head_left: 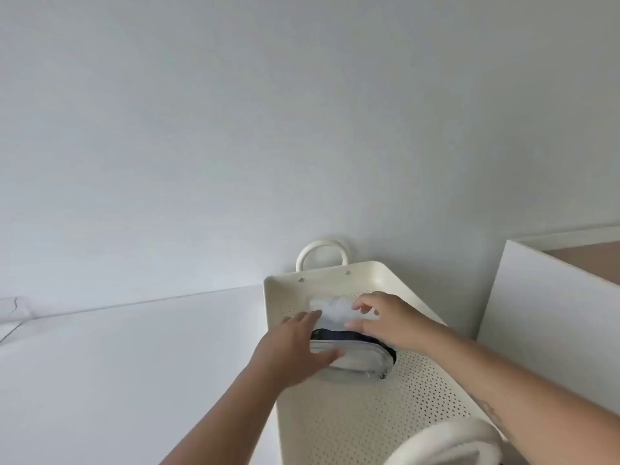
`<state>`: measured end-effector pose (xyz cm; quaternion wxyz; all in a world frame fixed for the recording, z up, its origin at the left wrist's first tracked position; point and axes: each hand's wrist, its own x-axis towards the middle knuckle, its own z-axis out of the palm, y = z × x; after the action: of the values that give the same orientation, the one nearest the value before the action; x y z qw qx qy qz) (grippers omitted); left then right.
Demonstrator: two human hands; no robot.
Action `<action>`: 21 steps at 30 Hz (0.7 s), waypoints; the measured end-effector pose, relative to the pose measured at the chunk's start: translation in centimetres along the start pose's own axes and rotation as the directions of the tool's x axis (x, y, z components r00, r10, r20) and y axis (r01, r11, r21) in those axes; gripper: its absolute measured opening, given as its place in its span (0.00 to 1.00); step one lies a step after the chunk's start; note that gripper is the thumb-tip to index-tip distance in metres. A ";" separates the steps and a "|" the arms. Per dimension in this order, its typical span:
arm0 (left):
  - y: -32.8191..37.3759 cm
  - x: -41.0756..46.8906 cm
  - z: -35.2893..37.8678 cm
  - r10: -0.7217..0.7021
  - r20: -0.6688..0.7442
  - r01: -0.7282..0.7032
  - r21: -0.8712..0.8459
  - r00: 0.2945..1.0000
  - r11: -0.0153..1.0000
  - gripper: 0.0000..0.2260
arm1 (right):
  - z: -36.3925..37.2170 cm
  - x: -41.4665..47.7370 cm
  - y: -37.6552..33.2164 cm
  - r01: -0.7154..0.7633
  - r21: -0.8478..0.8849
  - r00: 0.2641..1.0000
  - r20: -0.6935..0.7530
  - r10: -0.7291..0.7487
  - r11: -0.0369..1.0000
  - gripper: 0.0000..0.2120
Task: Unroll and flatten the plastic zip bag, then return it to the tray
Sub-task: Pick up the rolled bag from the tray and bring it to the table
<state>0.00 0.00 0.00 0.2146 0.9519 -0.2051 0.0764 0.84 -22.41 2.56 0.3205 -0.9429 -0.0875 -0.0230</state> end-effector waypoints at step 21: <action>2.7 -0.9 -0.2 -0.041 -0.309 -0.023 -0.201 0.950 0.979 0.12 | -2.2 -4.3 -1.1 0.088 0.109 0.993 -0.086 -0.079 0.990 0.12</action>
<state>-1.93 -1.83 1.01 0.3400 0.9021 -0.1712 0.2033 -3.58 -23.51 4.55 0.3753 -0.9171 -0.1149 -0.0698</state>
